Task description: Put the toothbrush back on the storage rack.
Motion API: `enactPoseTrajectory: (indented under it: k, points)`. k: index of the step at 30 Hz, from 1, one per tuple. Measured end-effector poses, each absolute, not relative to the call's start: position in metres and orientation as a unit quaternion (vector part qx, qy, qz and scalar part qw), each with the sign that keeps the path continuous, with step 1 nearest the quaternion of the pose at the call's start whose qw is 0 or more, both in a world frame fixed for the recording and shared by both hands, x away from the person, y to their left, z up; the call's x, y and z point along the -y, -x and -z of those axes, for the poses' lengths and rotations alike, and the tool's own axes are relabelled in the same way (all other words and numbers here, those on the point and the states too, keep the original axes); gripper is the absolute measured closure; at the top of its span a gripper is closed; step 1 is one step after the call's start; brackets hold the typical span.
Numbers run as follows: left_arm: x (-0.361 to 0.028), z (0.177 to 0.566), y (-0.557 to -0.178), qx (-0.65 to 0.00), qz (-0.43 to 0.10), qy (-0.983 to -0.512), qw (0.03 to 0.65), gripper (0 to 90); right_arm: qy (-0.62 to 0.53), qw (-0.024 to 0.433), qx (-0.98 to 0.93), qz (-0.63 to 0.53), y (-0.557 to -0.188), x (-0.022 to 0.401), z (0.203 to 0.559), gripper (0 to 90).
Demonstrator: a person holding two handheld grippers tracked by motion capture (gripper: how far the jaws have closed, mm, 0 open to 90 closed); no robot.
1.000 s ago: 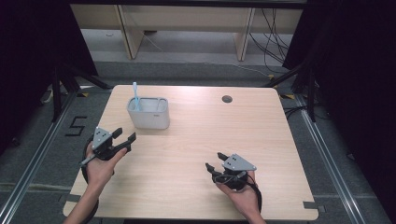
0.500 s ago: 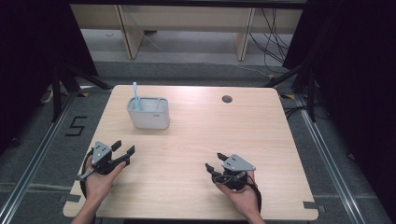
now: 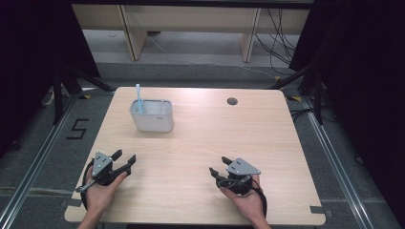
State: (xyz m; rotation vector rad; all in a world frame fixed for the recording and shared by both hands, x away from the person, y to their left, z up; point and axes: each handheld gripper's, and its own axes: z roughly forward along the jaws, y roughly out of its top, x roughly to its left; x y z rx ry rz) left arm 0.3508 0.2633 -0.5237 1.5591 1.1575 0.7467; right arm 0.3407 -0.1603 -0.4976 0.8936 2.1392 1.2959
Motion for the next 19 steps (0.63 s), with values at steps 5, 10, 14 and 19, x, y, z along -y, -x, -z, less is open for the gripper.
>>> enactPoseTrajectory:
  k: [5,10,14,19]
  points:
    - [-0.2642,0.5236,-0.3493,-0.478,-0.313,-0.645,0.507,35.9,-0.325,0.244,-0.781,-0.475,-0.3409,0.1603,0.4983,40.2]
    - [-0.2649,0.5241,-0.3470,-0.478,-0.322,-0.634,0.515,35.9,-0.329,0.243,-0.778,-0.476,-0.3406,0.1601,0.5004,40.2]
    - [-0.2640,0.5249,-0.3466,-0.476,-0.327,-0.627,0.522,35.8,-0.323,0.238,-0.785,-0.472,-0.3411,0.1598,0.5020,40.2]
    - [-0.2628,0.5246,-0.3447,-0.473,-0.335,-0.628,0.519,35.8,-0.322,0.236,-0.784,-0.475,-0.3418,0.1564,0.5023,40.1]
